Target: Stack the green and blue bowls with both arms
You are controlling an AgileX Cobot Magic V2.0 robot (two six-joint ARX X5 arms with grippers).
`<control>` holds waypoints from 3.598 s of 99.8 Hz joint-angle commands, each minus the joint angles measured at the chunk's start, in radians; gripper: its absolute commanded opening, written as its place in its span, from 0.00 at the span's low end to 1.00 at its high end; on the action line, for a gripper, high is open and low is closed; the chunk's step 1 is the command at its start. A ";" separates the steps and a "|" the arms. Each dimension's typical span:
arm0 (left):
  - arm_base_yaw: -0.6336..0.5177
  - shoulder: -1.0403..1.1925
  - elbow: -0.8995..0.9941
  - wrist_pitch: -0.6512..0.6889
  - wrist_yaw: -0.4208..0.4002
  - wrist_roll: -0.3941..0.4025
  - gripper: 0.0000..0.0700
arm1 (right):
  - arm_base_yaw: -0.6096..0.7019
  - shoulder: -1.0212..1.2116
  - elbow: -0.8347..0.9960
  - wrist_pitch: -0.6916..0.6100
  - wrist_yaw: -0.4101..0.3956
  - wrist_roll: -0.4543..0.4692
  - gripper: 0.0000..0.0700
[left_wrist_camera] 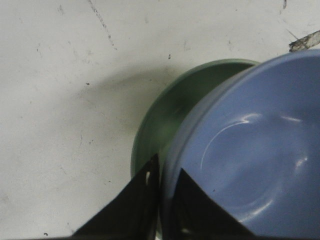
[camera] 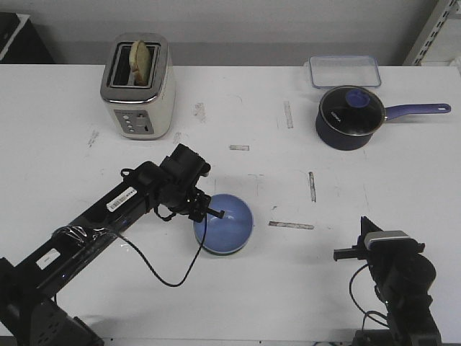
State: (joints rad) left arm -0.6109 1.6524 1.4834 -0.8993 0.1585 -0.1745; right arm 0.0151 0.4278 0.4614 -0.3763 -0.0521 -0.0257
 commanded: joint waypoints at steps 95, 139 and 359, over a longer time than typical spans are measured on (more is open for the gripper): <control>0.038 0.010 0.197 -0.082 -0.035 0.009 0.71 | 0.002 0.006 0.007 0.010 0.001 0.003 0.00; 0.216 -0.090 0.280 -0.144 -0.222 0.106 0.00 | 0.002 0.006 0.007 0.009 0.001 0.003 0.00; 0.633 -1.591 -1.155 0.646 -0.216 0.163 0.00 | 0.002 0.004 0.008 0.040 0.001 0.003 0.00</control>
State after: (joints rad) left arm 0.0166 0.1001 0.3939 -0.3244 -0.0555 -0.0029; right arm 0.0151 0.4278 0.4614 -0.3489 -0.0517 -0.0257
